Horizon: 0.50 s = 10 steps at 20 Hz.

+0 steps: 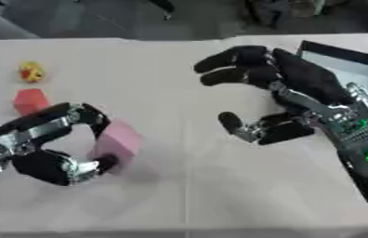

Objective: Pick up the objects with one hand, pass them to the other hand, and then place them into the box on the other side of the table.

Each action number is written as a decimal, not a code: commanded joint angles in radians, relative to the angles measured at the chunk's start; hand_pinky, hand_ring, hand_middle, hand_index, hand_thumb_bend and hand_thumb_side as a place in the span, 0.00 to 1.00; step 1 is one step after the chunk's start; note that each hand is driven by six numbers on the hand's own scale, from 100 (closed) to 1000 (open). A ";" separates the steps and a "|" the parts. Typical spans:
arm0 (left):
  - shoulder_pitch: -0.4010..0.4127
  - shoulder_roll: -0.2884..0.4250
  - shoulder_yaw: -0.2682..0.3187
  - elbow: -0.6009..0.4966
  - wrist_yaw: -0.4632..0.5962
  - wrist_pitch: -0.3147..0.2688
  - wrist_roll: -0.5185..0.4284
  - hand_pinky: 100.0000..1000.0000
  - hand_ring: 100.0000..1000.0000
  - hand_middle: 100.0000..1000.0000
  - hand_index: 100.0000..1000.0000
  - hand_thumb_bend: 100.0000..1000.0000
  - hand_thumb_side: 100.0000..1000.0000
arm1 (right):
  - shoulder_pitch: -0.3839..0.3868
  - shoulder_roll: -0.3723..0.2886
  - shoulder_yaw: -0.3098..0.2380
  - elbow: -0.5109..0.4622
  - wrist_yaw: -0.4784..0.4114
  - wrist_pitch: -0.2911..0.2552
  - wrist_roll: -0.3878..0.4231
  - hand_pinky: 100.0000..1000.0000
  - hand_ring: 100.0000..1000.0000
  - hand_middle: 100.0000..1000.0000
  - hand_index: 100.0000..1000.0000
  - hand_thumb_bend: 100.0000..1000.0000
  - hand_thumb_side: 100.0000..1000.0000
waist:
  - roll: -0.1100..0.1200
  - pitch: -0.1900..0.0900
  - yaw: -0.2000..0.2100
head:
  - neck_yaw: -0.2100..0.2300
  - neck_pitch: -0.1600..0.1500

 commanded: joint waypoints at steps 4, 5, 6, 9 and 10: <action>-0.088 -0.023 -0.108 -0.018 0.166 0.028 -0.058 0.79 0.48 0.44 0.65 0.00 0.65 | -0.052 0.007 0.038 -0.025 0.038 -0.031 -0.049 0.78 0.79 0.82 0.90 0.01 0.00 | 0.002 -0.014 0.005 | -0.015 -0.002; -0.101 -0.026 -0.120 -0.018 0.185 0.032 -0.068 0.79 0.48 0.44 0.65 0.00 0.65 | -0.056 0.009 0.044 -0.024 0.040 -0.038 -0.050 0.78 0.79 0.82 0.90 0.00 0.00 | 0.002 -0.013 0.006 | -0.017 -0.002; -0.114 -0.029 -0.129 -0.018 0.202 0.036 -0.078 0.79 0.48 0.44 0.64 0.00 0.65 | -0.058 0.012 0.050 -0.023 0.040 -0.047 -0.048 0.78 0.79 0.82 0.90 0.01 0.00 | 0.002 -0.013 0.007 | -0.019 -0.002; -0.147 -0.039 -0.142 -0.018 0.237 0.039 -0.109 0.80 0.48 0.44 0.65 0.00 0.64 | -0.062 0.015 0.069 -0.018 0.035 -0.082 -0.019 0.79 0.79 0.83 0.92 0.00 0.00 | 0.002 -0.012 0.009 | -0.026 -0.002; -0.156 -0.042 -0.143 -0.018 0.243 0.039 -0.118 0.80 0.48 0.44 0.65 0.00 0.64 | -0.062 0.015 0.074 -0.017 0.033 -0.093 0.000 0.79 0.80 0.83 0.92 0.00 0.00 | 0.002 -0.012 0.010 | -0.027 -0.002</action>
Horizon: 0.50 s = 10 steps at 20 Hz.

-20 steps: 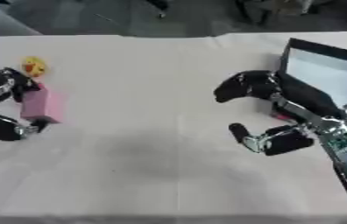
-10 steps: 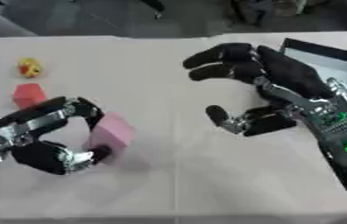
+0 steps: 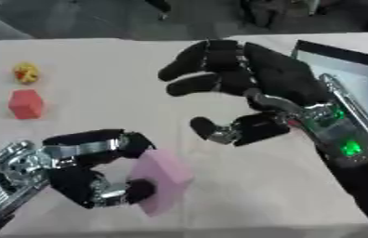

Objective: Pick up the objects with one hand, pass them to the other hand, and then place them into the box on the other side of the table.

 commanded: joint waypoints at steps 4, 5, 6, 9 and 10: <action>-0.044 -0.001 0.003 -0.018 0.029 -0.001 -0.041 0.80 0.48 0.44 0.65 0.00 0.62 | -0.018 -0.001 0.021 -0.004 -0.029 -0.042 0.139 0.79 0.80 0.84 0.96 0.00 0.05 | 0.002 -0.012 0.003 | -0.013 -0.002; -0.045 0.000 0.005 -0.018 0.026 -0.001 -0.043 0.80 0.49 0.44 0.65 0.00 0.62 | -0.019 0.001 0.025 -0.001 -0.045 -0.039 0.180 0.79 0.81 0.85 0.97 0.00 0.05 | 0.002 -0.012 0.003 | -0.015 -0.002; -0.046 0.000 0.006 -0.018 0.023 -0.002 -0.044 0.80 0.49 0.44 0.65 0.00 0.61 | -0.021 0.001 0.027 0.001 -0.064 -0.034 0.222 0.79 0.81 0.85 0.98 0.00 0.06 | 0.003 -0.012 0.002 | -0.017 -0.002; -0.047 0.001 0.011 -0.018 0.011 -0.005 -0.042 0.80 0.49 0.44 0.65 0.00 0.60 | -0.029 -0.002 0.026 -0.003 -0.128 -0.011 0.339 0.81 0.84 0.88 1.00 0.00 0.08 | 0.004 -0.011 0.001 | -0.023 -0.002; -0.047 0.001 0.014 -0.018 0.007 -0.006 -0.040 0.80 0.48 0.44 0.65 0.00 0.60 | -0.031 -0.004 0.024 -0.005 -0.148 -0.002 0.372 0.81 0.84 0.88 1.00 0.00 0.09 | 0.004 -0.011 0.000 | -0.025 -0.002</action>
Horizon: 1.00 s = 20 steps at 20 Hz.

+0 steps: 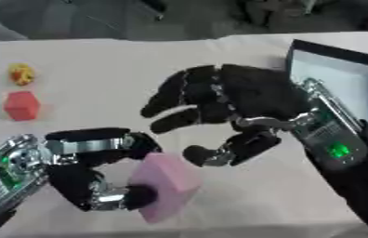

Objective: Pick up the objects with one hand, pass them to the other hand, and then place them into the box on the other side of the table.

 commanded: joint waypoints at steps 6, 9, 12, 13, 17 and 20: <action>-0.013 0.009 0.038 -0.017 -0.037 -0.008 0.028 0.81 0.48 0.44 0.65 0.00 0.58 | -0.032 -0.016 -0.026 -0.021 -0.158 0.054 0.255 0.81 0.85 0.89 1.00 0.00 0.11 | 0.003 -0.009 -0.002 | -0.014 -0.002; -0.010 0.007 0.043 -0.017 -0.045 -0.006 0.039 0.81 0.48 0.44 0.65 0.00 0.57 | -0.036 -0.018 -0.024 -0.008 -0.204 0.088 0.323 0.80 0.85 0.88 1.00 0.00 0.11 | 0.004 -0.008 -0.001 | -0.020 -0.002; -0.009 0.006 0.046 -0.017 -0.052 -0.005 0.046 0.81 0.48 0.44 0.65 0.00 0.57 | -0.040 -0.016 -0.029 0.002 -0.253 0.117 0.384 0.80 0.85 0.88 1.00 0.00 0.11 | 0.004 -0.007 -0.001 | -0.021 -0.002; -0.008 0.006 0.047 -0.017 -0.055 -0.003 0.049 0.81 0.48 0.44 0.65 0.00 0.57 | -0.041 -0.017 -0.026 0.010 -0.269 0.129 0.404 0.79 0.85 0.88 1.00 0.00 0.11 | 0.004 -0.007 0.000 | -0.023 -0.002; -0.008 0.004 0.048 -0.017 -0.060 0.005 0.057 0.81 0.48 0.44 0.65 0.00 0.56 | -0.053 -0.019 -0.023 0.029 -0.329 0.165 0.475 0.80 0.86 0.88 1.00 0.00 0.12 | 0.004 -0.006 0.001 | -0.027 -0.002; -0.013 -0.001 0.051 -0.017 -0.056 0.006 0.060 0.81 0.48 0.44 0.65 0.00 0.56 | -0.064 -0.021 -0.011 0.034 -0.325 0.173 0.485 0.80 0.86 0.88 1.00 0.00 0.15 | 0.004 -0.005 0.004 | -0.031 -0.002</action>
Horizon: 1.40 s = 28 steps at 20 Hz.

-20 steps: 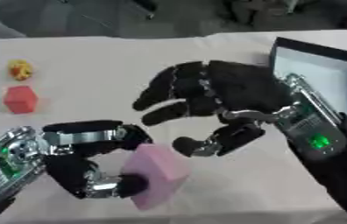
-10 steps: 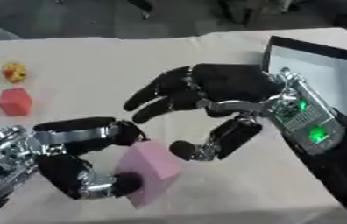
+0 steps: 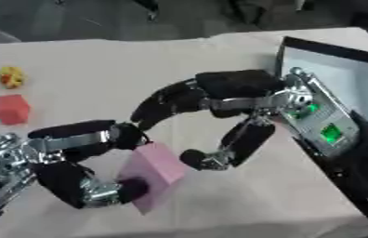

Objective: Pick up the objects with one hand, pass them to the other hand, and then place them into the box on the other side of the table.

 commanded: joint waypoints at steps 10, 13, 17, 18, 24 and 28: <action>-0.031 -0.010 0.035 -0.017 0.020 0.021 0.027 0.81 0.48 0.44 0.65 0.00 0.55 | -0.044 -0.010 0.024 0.008 0.056 -0.173 0.167 0.82 0.87 0.89 1.00 0.00 0.12 | 0.000 -0.008 0.005 | -0.011 -0.002; -0.030 -0.010 0.044 -0.017 0.015 0.034 0.043 0.81 0.48 0.44 0.65 0.00 0.54 | -0.048 -0.012 0.023 0.006 0.060 -0.176 0.167 0.82 0.87 0.89 1.00 0.00 0.12 | -0.001 -0.008 0.004 | -0.011 -0.002; -0.020 -0.003 0.053 -0.017 -0.007 0.048 0.059 0.81 0.48 0.44 0.65 0.00 0.54 | -0.049 -0.014 0.015 0.002 0.059 -0.174 0.167 0.82 0.87 0.88 1.00 0.00 0.12 | -0.001 -0.007 0.002 | -0.010 -0.002; -0.017 -0.001 0.055 -0.017 -0.014 0.050 0.061 0.81 0.48 0.44 0.65 0.00 0.54 | -0.049 -0.015 0.014 0.001 0.058 -0.173 0.167 0.82 0.87 0.88 1.00 0.00 0.12 | -0.001 -0.007 0.002 | -0.010 -0.002; 0.006 0.014 0.056 -0.017 -0.066 0.066 0.069 0.81 0.48 0.44 0.65 0.00 0.54 | -0.054 -0.018 0.009 -0.006 0.047 -0.167 0.167 0.82 0.87 0.88 1.00 0.00 0.14 | -0.001 -0.007 0.000 | -0.008 -0.002; 0.012 0.015 0.056 -0.017 -0.092 0.075 0.073 0.81 0.48 0.44 0.65 0.00 0.53 | -0.062 -0.023 0.011 -0.012 0.040 -0.160 0.167 0.83 0.87 0.89 1.00 0.00 0.12 | -0.002 -0.008 -0.001 | -0.007 -0.002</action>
